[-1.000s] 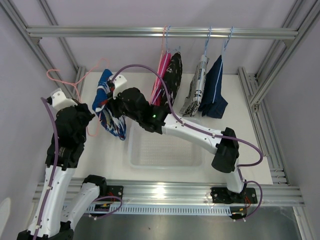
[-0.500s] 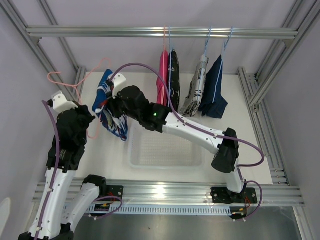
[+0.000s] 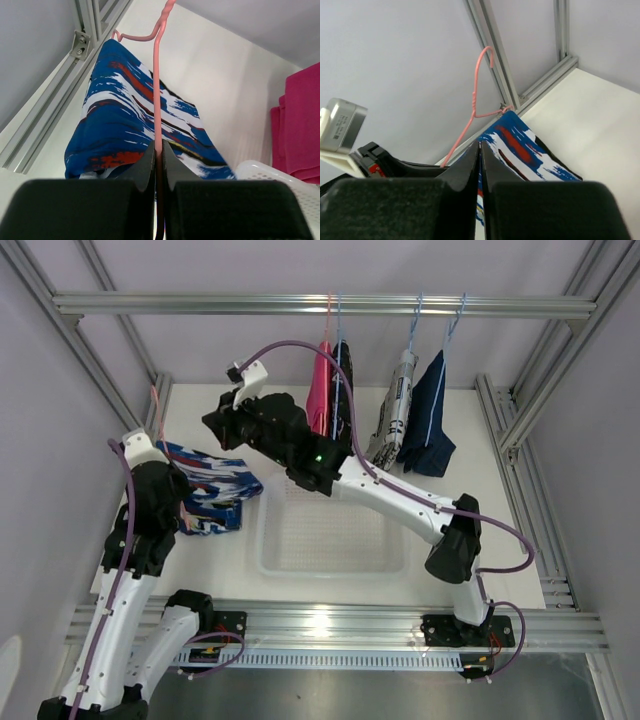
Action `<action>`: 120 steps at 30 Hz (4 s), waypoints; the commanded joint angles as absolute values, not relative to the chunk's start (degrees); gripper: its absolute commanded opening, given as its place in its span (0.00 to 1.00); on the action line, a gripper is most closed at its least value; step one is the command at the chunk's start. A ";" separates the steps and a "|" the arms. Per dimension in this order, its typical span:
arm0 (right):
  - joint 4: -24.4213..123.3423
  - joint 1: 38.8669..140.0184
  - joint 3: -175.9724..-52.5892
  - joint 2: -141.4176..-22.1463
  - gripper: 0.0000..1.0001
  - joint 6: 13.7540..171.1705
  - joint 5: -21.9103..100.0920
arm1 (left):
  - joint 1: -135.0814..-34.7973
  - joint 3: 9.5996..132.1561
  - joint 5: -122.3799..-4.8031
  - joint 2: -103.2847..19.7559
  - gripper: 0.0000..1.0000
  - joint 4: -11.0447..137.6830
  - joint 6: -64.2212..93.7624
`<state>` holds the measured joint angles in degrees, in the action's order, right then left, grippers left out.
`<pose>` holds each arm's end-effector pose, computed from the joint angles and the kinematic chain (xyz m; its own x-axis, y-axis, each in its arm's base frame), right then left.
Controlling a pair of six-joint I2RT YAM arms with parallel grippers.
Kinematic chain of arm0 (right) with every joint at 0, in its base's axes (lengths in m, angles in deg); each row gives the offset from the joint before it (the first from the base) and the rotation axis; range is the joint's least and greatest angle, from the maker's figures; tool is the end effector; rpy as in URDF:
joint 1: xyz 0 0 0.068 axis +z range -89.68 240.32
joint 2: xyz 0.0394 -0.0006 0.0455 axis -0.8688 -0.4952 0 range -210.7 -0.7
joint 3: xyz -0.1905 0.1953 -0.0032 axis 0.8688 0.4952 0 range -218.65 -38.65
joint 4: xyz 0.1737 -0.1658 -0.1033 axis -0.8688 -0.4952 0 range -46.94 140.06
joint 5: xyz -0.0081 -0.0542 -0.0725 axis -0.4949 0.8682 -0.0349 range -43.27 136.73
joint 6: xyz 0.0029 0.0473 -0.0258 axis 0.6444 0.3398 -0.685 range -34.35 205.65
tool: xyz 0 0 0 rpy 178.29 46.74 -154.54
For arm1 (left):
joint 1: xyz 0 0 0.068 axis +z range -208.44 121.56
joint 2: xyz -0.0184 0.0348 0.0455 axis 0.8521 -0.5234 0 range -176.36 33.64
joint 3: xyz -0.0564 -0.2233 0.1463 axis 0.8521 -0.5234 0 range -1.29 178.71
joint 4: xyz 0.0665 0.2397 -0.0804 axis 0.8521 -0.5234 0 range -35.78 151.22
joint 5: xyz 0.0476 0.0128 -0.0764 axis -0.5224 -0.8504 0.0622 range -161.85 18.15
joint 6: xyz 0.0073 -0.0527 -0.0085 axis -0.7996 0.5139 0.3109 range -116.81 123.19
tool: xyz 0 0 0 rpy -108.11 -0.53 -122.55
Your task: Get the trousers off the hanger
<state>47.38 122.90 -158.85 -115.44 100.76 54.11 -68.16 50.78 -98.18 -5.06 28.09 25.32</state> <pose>0.2240 0.4221 0.4416 -0.1924 0.1904 -0.9627 -0.7987 0.5395 0.2664 0.1388 -0.0078 0.3579 -0.2105 -0.3064 -0.9283 -0.3664 0.9051 -0.2156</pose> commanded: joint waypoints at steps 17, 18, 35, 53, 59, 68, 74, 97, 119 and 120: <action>54.18 120.44 -135.33 -111.27 0.80 97.51 49.99 | -67.58 51.88 -95.50 -1.08 0.00 34.06 24.02; 55.40 120.17 -134.11 -111.62 0.80 97.77 48.24 | -67.58 51.88 -94.89 -0.64 0.00 34.06 24.02; 55.77 123.86 -142.36 -121.55 0.80 91.89 44.45 | -67.23 52.59 -86.89 3.67 0.00 34.94 25.25; 56.56 125.88 -144.02 -124.36 0.78 90.13 50.15 | -64.86 52.23 -78.63 4.11 0.00 36.08 26.48; 57.35 125.62 -147.36 -126.99 0.72 89.17 54.81 | -64.42 51.97 -77.39 4.29 0.00 36.43 26.75; 59.72 125.36 -149.21 -127.88 0.56 88.90 59.83 | -64.33 51.44 -75.28 4.20 0.00 36.69 27.19; 60.60 124.92 -150.88 -129.81 0.47 90.57 60.18 | -64.07 51.18 -74.75 4.37 0.00 36.87 27.45; 59.55 124.83 -149.83 -122.52 0.00 93.56 59.30 | -61.52 49.95 -80.11 2.62 0.00 36.17 29.47; 46.82 126.67 -165.90 -115.57 0.00 87.41 64.75 | -60.29 49.25 -86.00 -3.80 0.01 35.29 29.21; 45.85 126.76 -167.48 -116.18 0.00 86.97 64.92 | -60.29 49.16 -86.09 -3.80 0.01 35.37 29.12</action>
